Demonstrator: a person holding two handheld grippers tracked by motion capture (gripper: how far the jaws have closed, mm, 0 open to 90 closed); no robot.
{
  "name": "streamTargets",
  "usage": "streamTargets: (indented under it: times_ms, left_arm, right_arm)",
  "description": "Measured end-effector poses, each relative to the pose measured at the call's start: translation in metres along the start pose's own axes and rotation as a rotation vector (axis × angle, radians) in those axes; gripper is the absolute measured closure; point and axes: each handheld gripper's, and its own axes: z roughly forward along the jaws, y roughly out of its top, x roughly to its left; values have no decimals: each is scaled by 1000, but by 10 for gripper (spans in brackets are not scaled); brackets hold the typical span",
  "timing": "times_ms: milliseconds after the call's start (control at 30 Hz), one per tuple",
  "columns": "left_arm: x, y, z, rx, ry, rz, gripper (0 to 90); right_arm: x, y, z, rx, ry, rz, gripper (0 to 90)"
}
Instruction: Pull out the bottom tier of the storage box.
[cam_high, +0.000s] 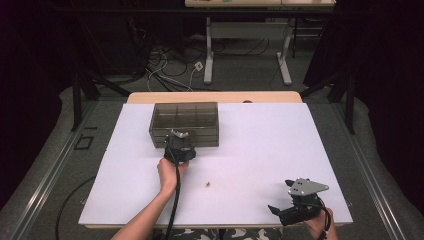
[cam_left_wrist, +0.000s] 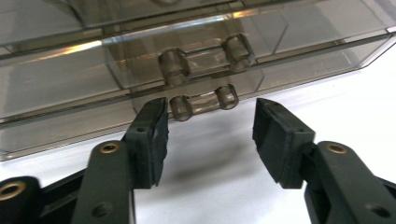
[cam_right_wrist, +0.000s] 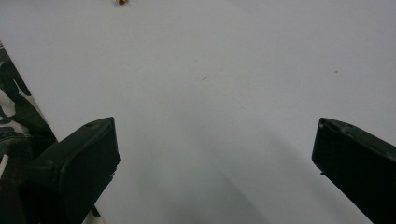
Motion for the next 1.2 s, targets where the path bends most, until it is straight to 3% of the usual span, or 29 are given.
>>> streamTargets:
  times_ms: [333, 667, 1200]
  left_arm:
    - [0, -4, 4, -11, 18, -49, 537]
    - [3, -6, 6, -9, -8, -80, 548]
    - [4, -6, 5, -5, -22, -80, 561]
  right_arm:
    - [0, 0, 1, 4, 1, -1, 0]
    - [0, 0, 1, 4, 3, 0, 0]
    - [0, 0, 0, 7, 7, 5, 1]
